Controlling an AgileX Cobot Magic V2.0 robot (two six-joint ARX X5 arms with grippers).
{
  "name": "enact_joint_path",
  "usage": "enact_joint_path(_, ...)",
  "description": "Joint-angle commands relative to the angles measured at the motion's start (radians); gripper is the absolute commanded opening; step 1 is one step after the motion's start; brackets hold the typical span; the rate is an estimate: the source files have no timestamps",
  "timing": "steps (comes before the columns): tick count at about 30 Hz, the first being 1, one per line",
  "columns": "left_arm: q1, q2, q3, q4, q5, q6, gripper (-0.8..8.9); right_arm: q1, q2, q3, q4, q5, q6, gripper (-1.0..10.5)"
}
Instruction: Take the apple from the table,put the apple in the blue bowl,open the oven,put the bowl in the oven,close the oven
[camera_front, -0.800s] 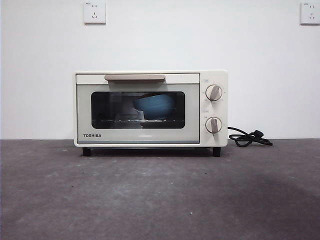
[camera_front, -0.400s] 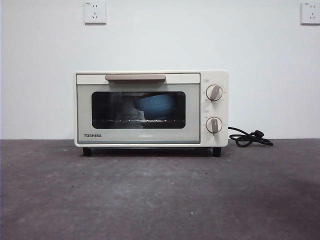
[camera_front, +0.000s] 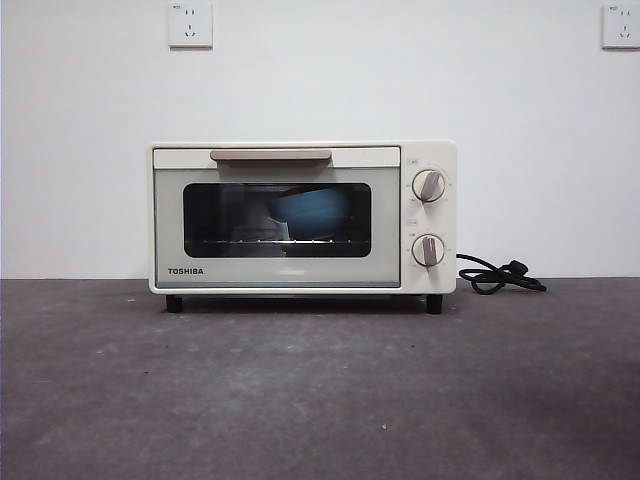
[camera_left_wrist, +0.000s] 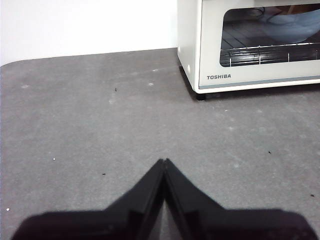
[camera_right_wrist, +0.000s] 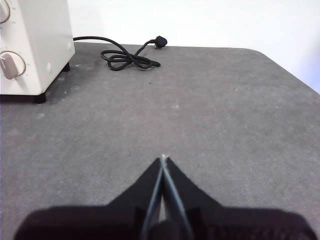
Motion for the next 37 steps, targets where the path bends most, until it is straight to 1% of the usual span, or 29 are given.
enact_joint_path(1, 0.003, -0.001, -0.010, 0.008, -0.002, -0.007, -0.03, 0.005, -0.003, -0.008, -0.002, -0.003, 0.023, 0.0)
enact_joint_path(4, 0.003, -0.001, -0.010, 0.008, -0.002, -0.008, -0.03, 0.026, -0.003, -0.008, 0.002, -0.003, 0.067, 0.0)
enact_joint_path(7, 0.003, -0.001, -0.010, 0.008, -0.002, -0.007, -0.03, 0.040, -0.003, -0.008, 0.003, -0.003, 0.065, 0.0)
enact_joint_path(37, 0.002, -0.001, -0.010, 0.008, -0.002, -0.008, -0.03, 0.040, -0.002, -0.008, 0.003, -0.002, 0.065, 0.0)
